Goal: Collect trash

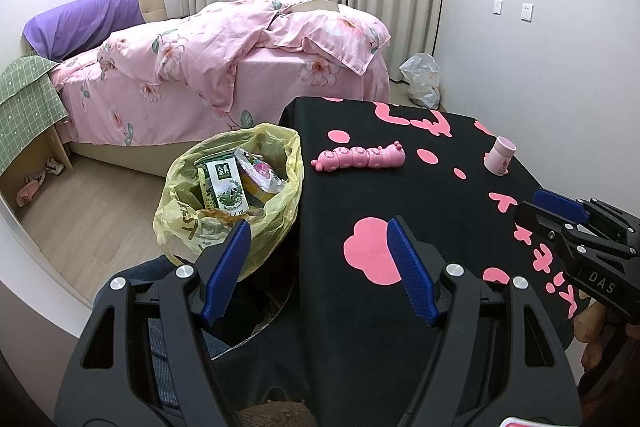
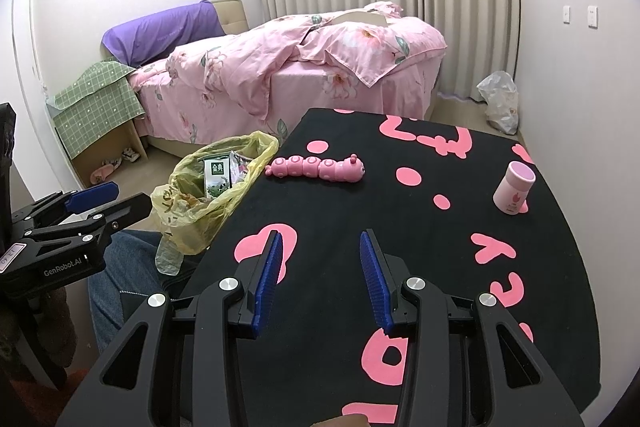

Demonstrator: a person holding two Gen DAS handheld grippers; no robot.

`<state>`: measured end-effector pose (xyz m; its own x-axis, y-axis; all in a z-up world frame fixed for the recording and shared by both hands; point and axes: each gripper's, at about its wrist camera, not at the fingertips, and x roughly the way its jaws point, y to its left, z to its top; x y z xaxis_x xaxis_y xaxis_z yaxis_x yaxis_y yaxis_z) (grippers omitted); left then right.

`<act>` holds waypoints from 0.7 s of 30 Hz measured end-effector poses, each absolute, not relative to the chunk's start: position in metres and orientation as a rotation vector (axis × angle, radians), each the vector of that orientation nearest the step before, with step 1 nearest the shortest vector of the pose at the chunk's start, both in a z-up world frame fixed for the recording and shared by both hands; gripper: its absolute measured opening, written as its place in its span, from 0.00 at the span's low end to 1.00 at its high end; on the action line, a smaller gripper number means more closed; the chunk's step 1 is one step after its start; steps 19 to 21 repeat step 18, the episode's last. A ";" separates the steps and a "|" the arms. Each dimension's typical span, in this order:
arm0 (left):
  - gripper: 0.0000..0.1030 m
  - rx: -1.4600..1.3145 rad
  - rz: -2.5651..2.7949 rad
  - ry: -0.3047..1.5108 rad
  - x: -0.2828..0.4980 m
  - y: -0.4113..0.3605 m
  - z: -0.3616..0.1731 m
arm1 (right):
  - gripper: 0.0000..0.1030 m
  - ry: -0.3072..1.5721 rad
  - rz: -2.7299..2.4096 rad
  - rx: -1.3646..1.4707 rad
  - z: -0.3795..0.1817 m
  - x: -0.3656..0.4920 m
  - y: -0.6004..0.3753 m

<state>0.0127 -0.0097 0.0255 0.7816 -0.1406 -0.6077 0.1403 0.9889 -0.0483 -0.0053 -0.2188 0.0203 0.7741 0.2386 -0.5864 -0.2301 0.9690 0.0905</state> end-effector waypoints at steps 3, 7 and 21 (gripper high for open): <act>0.65 -0.002 -0.144 0.656 0.013 -0.009 0.025 | 0.38 0.635 0.254 0.011 0.020 -0.005 -0.219; 0.65 -0.001 -0.148 0.654 0.014 -0.009 0.025 | 0.38 0.639 0.248 0.000 0.020 -0.005 -0.217; 0.71 -0.005 -0.300 0.827 0.103 -0.090 -0.026 | 0.38 0.683 0.068 0.029 -0.016 0.072 -0.294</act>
